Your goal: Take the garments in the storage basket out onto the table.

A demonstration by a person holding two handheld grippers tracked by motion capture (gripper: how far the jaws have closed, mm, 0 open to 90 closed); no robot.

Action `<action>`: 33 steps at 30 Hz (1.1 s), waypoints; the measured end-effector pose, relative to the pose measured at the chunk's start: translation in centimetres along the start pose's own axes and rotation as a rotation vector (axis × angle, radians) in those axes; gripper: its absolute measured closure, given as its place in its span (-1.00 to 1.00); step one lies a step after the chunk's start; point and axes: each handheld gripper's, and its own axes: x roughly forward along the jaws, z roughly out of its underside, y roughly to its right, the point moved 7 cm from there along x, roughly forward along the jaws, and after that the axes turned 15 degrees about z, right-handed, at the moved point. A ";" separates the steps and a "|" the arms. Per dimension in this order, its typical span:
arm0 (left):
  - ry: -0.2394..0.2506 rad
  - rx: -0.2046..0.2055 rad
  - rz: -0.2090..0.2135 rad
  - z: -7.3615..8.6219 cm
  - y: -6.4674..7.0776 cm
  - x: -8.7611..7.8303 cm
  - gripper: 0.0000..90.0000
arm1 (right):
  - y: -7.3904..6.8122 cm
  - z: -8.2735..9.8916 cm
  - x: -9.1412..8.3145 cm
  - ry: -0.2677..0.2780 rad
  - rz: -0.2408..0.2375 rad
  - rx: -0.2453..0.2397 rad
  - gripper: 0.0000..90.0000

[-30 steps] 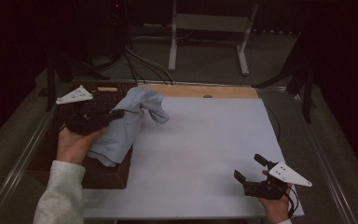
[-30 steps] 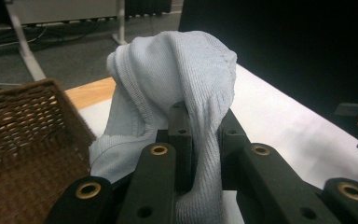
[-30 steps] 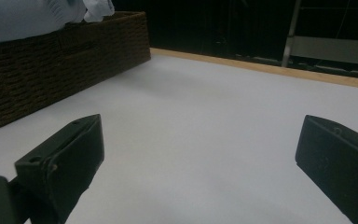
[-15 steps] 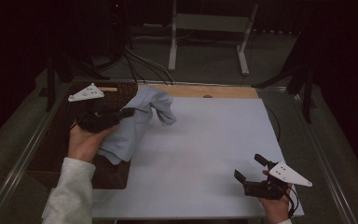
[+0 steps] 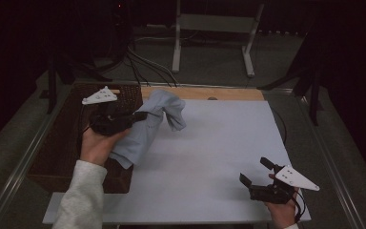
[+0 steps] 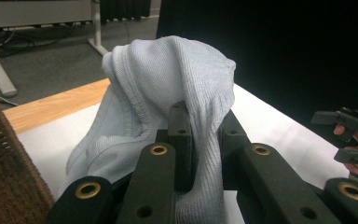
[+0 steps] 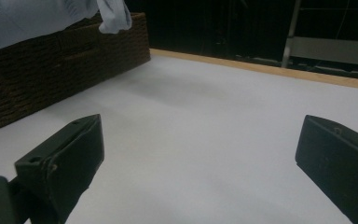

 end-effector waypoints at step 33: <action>-0.037 -0.008 0.073 2.2 1.6 4.7 0.79 | 0.1 -0.1 -0.1 0.004 0.001 -0.001 -0.97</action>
